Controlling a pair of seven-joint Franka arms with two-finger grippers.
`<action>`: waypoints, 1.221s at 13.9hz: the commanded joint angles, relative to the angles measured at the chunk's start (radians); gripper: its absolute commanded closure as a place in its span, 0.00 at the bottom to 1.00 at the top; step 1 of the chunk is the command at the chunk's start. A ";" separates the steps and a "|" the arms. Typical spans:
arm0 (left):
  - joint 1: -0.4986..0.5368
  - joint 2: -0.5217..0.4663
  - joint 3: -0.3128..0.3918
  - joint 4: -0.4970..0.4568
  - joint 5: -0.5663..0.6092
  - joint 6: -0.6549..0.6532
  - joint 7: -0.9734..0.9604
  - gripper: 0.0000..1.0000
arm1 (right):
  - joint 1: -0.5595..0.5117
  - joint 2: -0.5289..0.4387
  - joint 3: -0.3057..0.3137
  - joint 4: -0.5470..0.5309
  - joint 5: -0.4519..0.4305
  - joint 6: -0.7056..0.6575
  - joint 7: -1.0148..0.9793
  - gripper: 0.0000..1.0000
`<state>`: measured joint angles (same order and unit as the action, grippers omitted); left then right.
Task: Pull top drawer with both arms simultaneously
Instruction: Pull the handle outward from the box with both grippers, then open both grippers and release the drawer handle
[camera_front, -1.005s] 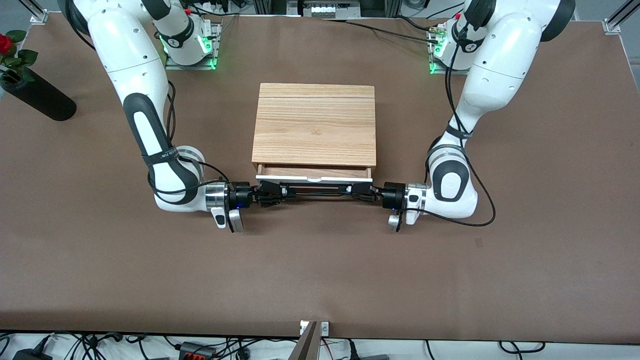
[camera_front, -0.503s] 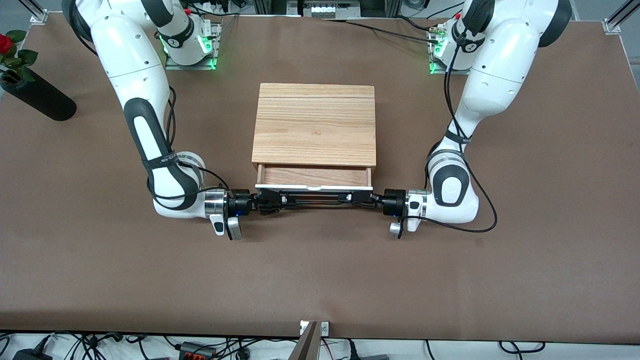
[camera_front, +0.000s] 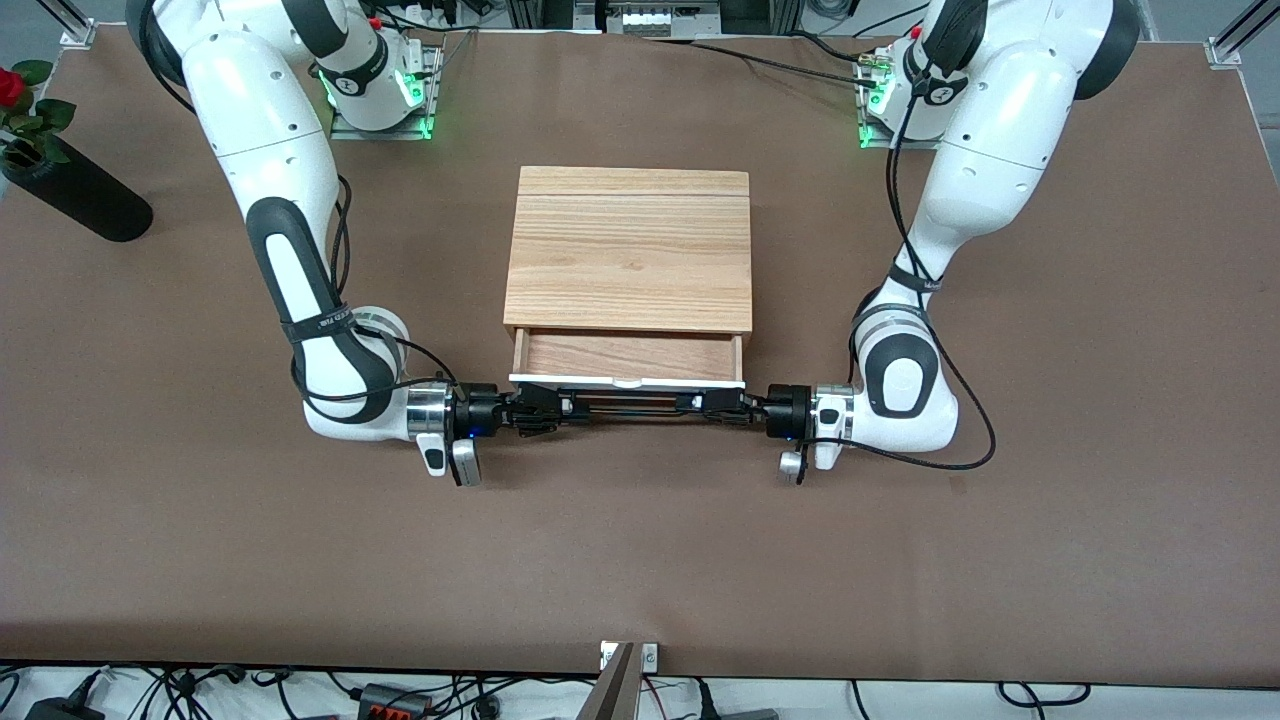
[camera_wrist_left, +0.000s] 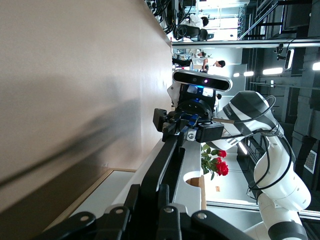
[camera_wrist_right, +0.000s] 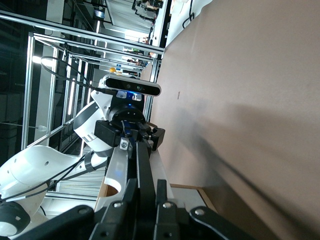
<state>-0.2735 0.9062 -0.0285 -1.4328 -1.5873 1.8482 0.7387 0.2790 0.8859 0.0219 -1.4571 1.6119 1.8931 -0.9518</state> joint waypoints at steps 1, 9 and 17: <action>0.011 0.028 0.002 0.058 -0.026 0.035 -0.047 0.88 | 0.006 0.004 -0.003 0.029 -0.018 0.007 0.038 0.45; 0.010 0.031 0.007 0.068 -0.022 0.068 -0.048 0.37 | 0.000 -0.013 -0.003 0.027 -0.053 0.004 0.034 0.00; 0.011 0.016 0.050 0.086 -0.019 0.060 -0.044 0.00 | 0.003 -0.110 -0.072 0.054 -0.333 0.004 0.215 0.00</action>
<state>-0.2597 0.9149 0.0014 -1.3755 -1.5875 1.9121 0.7073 0.2787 0.8278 -0.0237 -1.4063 1.3765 1.9058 -0.8137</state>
